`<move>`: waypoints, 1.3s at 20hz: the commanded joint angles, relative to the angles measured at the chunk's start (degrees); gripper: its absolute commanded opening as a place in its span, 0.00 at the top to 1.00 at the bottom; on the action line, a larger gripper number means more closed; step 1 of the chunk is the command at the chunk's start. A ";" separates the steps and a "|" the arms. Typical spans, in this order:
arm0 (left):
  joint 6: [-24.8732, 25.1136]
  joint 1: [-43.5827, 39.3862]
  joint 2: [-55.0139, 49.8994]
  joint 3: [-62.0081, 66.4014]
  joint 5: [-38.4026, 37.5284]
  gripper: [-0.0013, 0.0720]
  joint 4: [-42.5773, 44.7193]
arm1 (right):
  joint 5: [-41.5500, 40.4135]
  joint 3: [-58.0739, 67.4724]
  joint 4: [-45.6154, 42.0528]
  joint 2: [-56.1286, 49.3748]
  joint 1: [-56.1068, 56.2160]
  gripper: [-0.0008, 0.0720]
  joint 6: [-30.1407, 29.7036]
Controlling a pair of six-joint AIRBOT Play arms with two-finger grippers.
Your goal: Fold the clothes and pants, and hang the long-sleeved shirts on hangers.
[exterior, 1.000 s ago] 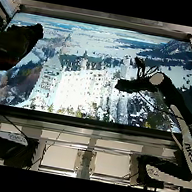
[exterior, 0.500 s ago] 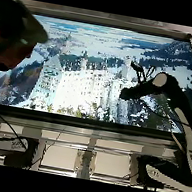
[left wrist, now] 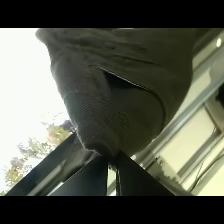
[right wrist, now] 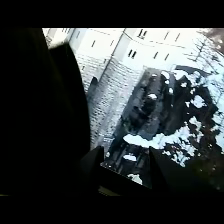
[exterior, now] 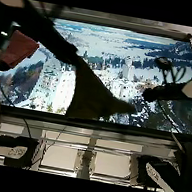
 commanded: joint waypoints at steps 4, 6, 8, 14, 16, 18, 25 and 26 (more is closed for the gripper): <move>9.73 -13.27 -7.32 -0.92 -1.09 0.94 12.26 | 2.60 -0.04 4.46 3.39 -9.81 0.56 -1.14; 12.63 -15.08 -9.14 -0.92 -1.07 0.94 17.86 | 3.61 -0.07 6.45 3.37 -9.81 0.56 -3.17; 14.62 -14.78 -10.14 -1.05 -1.07 0.94 24.15 | 3.61 -0.68 10.78 3.32 -9.81 0.55 -4.57; 11.37 -7.93 -10.75 -4.22 -1.14 0.94 29.77 | -8.59 -9.31 27.06 -1.92 -9.77 0.51 -14.75; 9.81 -5.55 -10.75 -6.21 -1.11 0.94 26.75 | -11.06 -9.60 33.18 -9.07 -9.77 0.42 -18.95; 9.14 -3.93 -10.78 -7.89 -1.14 0.94 25.68 | -11.32 -8.52 39.32 -17.55 -9.77 0.24 -22.16; 9.16 -2.69 -10.82 -8.76 -1.11 0.94 25.70 | -11.26 -0.94 43.21 -38.71 -7.50 0.25 -23.54; 9.16 -2.69 -10.82 -8.76 -1.11 0.94 25.70 | -11.30 0.66 43.19 -40.46 -6.32 0.25 -23.52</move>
